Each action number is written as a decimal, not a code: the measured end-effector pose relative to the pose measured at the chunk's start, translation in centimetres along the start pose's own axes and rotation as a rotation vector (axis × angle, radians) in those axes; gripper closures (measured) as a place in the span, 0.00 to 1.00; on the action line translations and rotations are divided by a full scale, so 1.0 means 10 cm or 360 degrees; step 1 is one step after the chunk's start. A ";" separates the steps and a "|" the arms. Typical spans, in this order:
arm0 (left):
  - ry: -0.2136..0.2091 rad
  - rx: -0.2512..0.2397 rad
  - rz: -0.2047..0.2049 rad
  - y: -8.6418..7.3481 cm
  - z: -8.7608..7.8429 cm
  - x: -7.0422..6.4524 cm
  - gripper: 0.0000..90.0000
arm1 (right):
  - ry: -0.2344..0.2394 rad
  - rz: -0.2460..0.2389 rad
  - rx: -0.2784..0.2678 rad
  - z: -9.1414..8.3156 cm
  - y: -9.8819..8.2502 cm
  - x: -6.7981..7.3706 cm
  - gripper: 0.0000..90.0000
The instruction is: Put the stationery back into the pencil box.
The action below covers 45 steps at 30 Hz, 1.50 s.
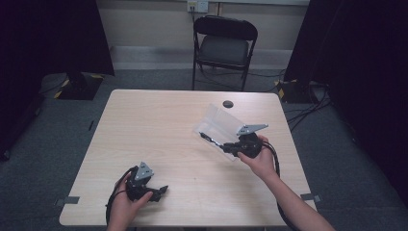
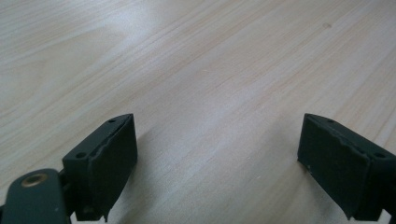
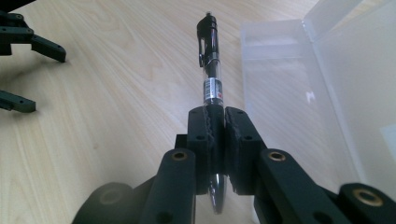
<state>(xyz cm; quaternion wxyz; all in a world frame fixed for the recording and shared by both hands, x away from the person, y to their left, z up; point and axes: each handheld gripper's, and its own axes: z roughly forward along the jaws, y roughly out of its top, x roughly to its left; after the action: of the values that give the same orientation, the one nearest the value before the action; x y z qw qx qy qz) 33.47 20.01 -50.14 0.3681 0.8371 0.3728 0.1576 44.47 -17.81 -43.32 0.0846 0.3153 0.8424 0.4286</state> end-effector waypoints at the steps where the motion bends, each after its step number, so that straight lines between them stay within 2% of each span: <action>1: 0.0000 0.0000 0.0000 0.00 0.00 0.00 0.13 | -0.0006 -0.0001 -0.0002 0.00 0.00 -0.02 0.90; 21: 0.0000 0.0000 0.0000 0.00 0.00 0.00 0.13 | -0.0085 0.0074 -0.0011 -0.02 -0.04 -0.27 0.90; 45: 0.0000 0.0000 0.0001 0.00 0.00 0.00 0.13 | -0.0139 0.0086 0.0066 0.24 -0.21 -0.48 0.90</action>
<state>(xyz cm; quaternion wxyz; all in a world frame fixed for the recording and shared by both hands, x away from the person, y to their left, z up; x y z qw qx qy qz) 33.47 20.01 -50.14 0.3680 0.8372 0.3726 0.1577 48.27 -19.99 -47.04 0.1032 0.3578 0.8378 0.3992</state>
